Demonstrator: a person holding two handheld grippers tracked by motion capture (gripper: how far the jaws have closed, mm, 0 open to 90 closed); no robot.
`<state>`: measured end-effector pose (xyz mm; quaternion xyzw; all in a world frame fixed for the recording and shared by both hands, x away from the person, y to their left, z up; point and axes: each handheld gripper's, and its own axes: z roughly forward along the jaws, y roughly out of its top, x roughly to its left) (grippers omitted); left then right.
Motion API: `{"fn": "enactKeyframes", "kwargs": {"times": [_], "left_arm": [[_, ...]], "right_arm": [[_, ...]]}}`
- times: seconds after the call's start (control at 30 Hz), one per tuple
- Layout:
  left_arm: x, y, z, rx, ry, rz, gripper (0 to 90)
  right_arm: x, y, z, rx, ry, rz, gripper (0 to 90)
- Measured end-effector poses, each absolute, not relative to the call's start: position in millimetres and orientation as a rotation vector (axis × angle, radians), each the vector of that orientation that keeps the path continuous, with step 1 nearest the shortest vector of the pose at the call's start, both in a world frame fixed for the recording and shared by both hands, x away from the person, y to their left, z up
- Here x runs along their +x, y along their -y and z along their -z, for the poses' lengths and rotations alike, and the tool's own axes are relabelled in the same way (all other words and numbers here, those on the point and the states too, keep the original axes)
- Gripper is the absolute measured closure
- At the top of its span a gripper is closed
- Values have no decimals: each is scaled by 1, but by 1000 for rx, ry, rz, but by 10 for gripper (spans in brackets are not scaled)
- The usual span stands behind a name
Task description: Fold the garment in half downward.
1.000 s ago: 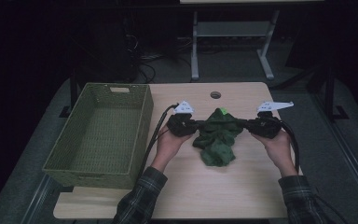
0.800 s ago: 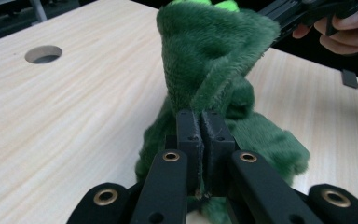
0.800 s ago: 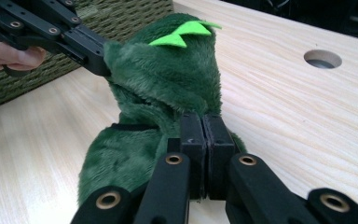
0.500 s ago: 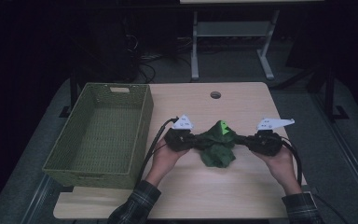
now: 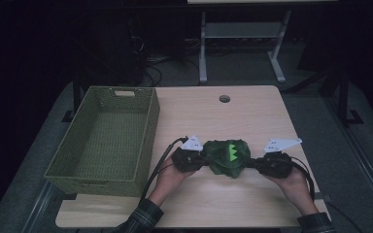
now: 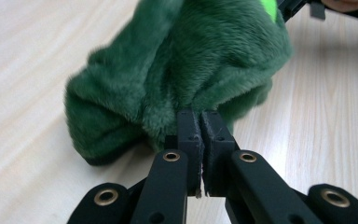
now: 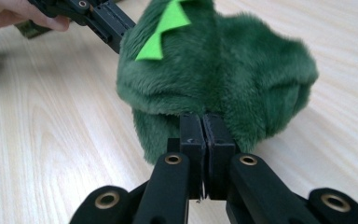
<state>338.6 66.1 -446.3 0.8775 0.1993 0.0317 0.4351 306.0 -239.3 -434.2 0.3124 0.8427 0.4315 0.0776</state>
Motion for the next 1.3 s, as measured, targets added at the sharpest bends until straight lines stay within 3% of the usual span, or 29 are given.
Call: {"fn": "enactKeyframes", "kwargs": {"times": [0.43, 0.53, 0.63, 0.9, 1.07, 1.23, 1.3], "left_arm": [[335, -58, 468, 2259, -488, -68, 868], [334, -63, 460, 2234, -499, -71, 808], [331, -65, 456, 2230, -493, -74, 766], [322, -72, 441, 2213, -482, -100, 739], [319, -78, 429, 2195, -479, -121, 734], [325, -75, 421, 2182, -471, -127, 799], [330, -72, 417, 2172, -465, -136, 832]], "right_arm": [[309, 222, 460, 959, -2640, -1138, 866], [303, 227, 453, 954, -2597, -1199, 751], [296, 232, 447, 942, -2574, -1237, 693], [278, 239, 429, 890, -2515, -1304, 618], [272, 243, 420, 872, -2496, -1333, 622], [279, 243, 416, 877, -2480, -1335, 708], [290, 244, 414, 894, -2459, -1330, 796]]}}
